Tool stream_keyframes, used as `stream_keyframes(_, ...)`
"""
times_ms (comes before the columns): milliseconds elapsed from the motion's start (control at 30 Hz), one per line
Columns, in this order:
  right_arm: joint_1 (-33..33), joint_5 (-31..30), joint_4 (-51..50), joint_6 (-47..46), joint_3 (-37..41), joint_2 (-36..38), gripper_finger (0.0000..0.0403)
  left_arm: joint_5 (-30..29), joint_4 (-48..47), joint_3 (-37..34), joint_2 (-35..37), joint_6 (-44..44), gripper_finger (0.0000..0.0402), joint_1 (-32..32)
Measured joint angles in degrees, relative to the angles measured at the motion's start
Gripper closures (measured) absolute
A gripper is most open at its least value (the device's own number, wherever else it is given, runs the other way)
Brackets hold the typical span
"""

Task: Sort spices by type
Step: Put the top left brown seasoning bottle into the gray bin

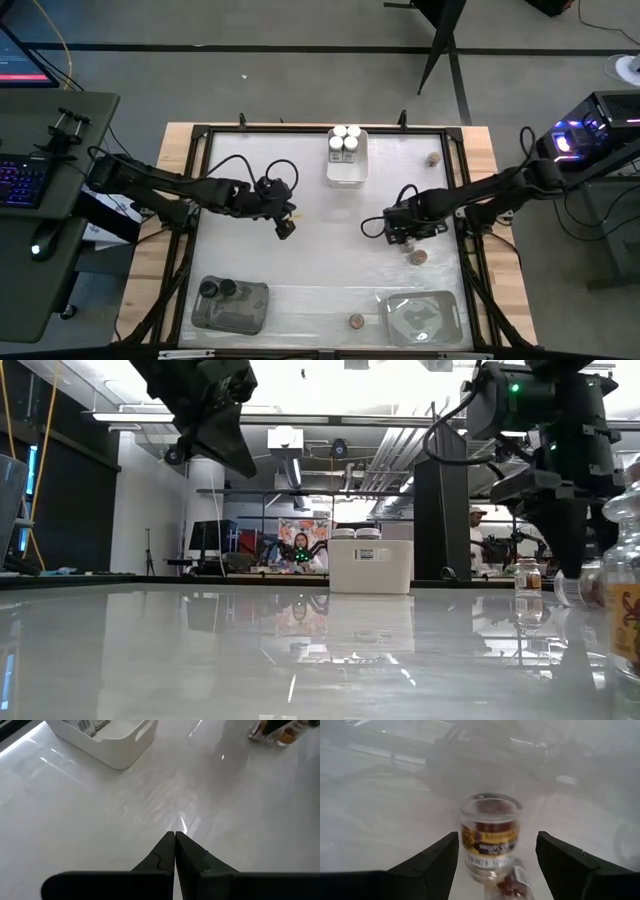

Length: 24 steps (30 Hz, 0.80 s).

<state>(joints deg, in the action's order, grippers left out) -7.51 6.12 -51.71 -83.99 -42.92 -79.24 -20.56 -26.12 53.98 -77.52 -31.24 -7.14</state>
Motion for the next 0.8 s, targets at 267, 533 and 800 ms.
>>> stream_keyframes(267,0.3,0.6,4.7,3.1,0.0,-5.6,0.0149,2.3,8.1,0.0,0.2,0.6,0.0401,0.0)
stream_keyframes(533,0.4,0.7,5.9,7.6,-0.5,-5.4,0.0217,4.0,19.6,0.5,0.2,12.6,0.0401,0.0)
stream_keyframes(800,4.1,-6.5,7.7,15.4,-10.4,-0.3,0.0217,3.4,15.2,10.4,0.2,40.1,0.0333,1.7)
